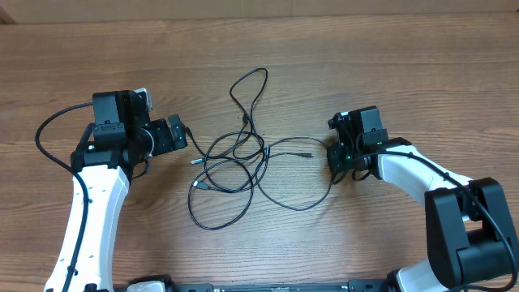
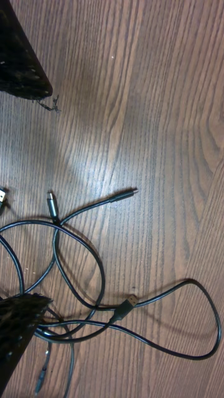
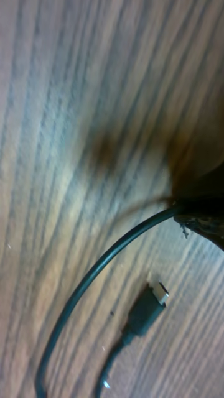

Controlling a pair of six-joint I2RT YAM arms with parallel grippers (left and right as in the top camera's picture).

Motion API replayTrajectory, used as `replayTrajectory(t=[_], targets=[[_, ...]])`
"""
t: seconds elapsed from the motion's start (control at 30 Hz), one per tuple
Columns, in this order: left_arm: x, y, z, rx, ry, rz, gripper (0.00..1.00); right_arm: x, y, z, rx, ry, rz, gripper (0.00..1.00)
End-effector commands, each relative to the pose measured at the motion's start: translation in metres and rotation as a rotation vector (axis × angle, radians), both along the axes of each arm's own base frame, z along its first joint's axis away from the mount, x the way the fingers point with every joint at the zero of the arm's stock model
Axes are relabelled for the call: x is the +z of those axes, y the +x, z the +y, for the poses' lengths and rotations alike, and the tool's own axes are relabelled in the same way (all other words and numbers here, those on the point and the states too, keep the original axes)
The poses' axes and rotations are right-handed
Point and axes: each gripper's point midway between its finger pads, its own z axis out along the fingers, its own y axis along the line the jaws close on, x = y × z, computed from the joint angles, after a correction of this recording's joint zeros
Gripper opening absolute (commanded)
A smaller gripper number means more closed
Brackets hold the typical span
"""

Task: Untangle cables

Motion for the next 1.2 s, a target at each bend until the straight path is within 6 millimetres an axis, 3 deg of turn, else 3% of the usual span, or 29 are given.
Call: replayTrajectory(t=[0.0,0.27,0.43,0.67,0.87,1.17], targets=[[0.004,0.001,0.001,-0.015,0.021,-0.017,0.99,-0.009,-0.012,0.007,0.019,0.031,0.055,0.04],[0.004,0.001,0.001,-0.015,0.021,-0.017,1.00,-0.009,-0.029,0.004,0.012,0.018,0.124,0.04],[0.004,0.001,0.001,-0.015,0.021,-0.017,0.99,0.012,-0.033,0.003,-0.006,0.022,0.148,0.04],[0.004,0.001,0.001,-0.015,0.021,-0.017,0.99,0.070,-0.039,0.002,-0.008,0.025,0.137,0.04],[0.004,0.001,0.001,-0.015,0.021,-0.017,0.99,0.134,-0.057,-0.003,-0.010,0.039,0.082,0.04],[0.004,0.001,0.001,-0.015,0.021,-0.017,1.00,0.237,-0.084,-0.009,0.001,0.096,-0.170,0.04]])
